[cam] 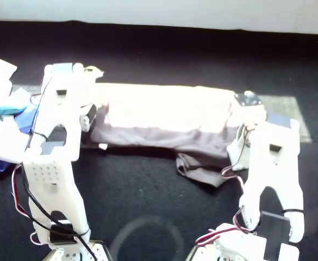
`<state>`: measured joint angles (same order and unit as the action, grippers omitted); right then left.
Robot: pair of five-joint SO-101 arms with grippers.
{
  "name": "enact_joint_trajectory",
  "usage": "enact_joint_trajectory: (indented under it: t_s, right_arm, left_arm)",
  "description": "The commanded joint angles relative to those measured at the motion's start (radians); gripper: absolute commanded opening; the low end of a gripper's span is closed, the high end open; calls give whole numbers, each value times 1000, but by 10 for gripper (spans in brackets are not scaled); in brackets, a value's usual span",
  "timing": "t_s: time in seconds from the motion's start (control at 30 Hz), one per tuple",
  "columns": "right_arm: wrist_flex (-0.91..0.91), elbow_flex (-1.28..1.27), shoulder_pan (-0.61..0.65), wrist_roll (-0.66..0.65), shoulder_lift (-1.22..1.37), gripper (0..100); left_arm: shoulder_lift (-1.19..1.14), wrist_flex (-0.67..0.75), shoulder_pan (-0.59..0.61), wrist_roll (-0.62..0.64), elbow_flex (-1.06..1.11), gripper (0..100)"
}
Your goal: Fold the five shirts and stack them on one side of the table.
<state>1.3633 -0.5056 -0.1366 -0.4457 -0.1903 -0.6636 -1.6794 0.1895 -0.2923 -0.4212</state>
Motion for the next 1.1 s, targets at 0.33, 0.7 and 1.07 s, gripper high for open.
enact_joint_trajectory:
  t_s: [0.33,0.7,1.07]
  right_arm:
    - [255,464,116,-5,-44,180]
    - [-127,429,136,-5,-18,0]
    - [-573,317,156,-5,440,8]
  left_arm:
    - [13,-74,96,-3,-475,234]
    - [-85,31,-53,55,-613,10]
    - [-351,261,-73,86,-615,9]
